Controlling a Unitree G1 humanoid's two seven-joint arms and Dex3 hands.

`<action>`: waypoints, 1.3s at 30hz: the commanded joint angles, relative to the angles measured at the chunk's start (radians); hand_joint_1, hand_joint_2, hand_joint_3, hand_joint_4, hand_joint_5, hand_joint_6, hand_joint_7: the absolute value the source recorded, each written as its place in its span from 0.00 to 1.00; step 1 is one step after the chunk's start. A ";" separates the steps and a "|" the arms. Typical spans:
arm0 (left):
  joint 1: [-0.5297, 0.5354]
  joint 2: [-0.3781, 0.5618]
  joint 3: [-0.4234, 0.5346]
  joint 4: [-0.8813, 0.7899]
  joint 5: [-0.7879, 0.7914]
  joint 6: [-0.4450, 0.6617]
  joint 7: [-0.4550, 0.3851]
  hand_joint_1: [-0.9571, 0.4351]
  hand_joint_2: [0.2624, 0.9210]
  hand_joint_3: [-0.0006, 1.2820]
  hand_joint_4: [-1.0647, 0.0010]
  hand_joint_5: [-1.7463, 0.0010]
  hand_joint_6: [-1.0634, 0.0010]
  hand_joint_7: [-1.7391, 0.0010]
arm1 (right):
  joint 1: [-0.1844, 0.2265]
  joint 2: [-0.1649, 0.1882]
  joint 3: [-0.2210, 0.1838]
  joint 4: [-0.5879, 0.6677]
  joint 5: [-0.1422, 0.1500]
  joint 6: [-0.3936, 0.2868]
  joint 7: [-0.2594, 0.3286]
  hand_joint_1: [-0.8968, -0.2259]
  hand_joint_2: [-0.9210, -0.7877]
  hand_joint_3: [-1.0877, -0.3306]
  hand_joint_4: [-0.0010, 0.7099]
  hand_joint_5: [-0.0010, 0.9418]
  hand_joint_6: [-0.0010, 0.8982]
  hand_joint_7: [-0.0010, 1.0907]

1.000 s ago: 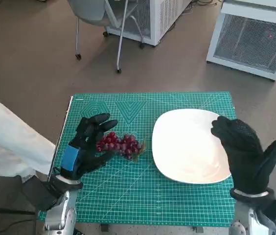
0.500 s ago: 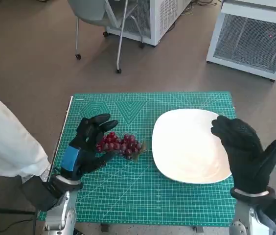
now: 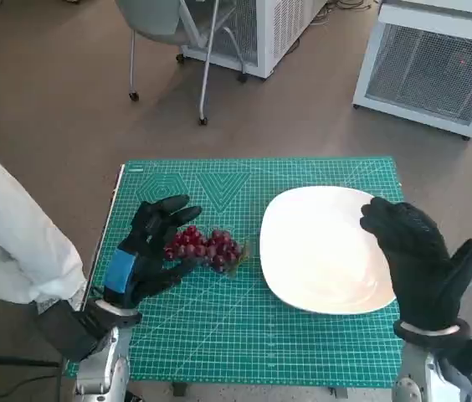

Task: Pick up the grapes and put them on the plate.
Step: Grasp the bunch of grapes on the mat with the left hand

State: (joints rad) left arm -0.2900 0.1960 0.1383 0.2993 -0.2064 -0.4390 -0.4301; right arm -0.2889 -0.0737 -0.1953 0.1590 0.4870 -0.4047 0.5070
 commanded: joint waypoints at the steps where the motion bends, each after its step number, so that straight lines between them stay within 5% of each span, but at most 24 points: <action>1: 0.009 0.084 -0.022 -0.045 0.151 -0.028 0.040 0.48 1.00 0.05 0.82 0.79 0.89 0.65 | 0.012 -0.002 -0.003 0.011 0.000 0.008 0.006 0.79 0.00 0.72 0.62 0.53 0.25 0.83; 5: 0.007 0.189 -0.048 -0.114 0.323 0.008 0.063 0.44 0.98 0.02 0.87 0.94 0.89 0.81 | 0.009 -0.003 -0.004 0.015 0.002 0.011 0.006 0.79 0.00 0.73 0.62 0.53 0.25 0.83; 11: 0.011 0.270 -0.077 -0.236 0.458 0.137 0.058 0.43 0.85 0.00 0.98 0.99 0.90 0.94 | 0.010 -0.003 -0.004 0.011 0.000 0.014 0.002 0.79 0.00 0.73 0.62 0.53 0.25 0.82; 21: 0.016 0.301 -0.148 -0.414 0.625 0.398 0.056 0.59 0.68 0.00 1.00 1.00 0.83 0.97 | 0.012 -0.003 -0.006 0.010 0.003 0.013 0.002 0.78 0.00 0.73 0.62 0.52 0.26 0.81; 39: -0.076 0.263 -0.330 -0.334 0.920 0.553 0.161 0.50 0.70 0.00 0.95 0.99 0.75 0.99 | 0.009 0.000 -0.011 0.019 0.002 0.008 0.001 0.78 0.00 0.73 0.63 0.51 0.26 0.80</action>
State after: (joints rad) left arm -0.3375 0.4676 -0.1629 -0.0679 0.6767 0.0937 -0.2904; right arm -0.2930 -0.0760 -0.2015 0.1683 0.4877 -0.4044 0.5071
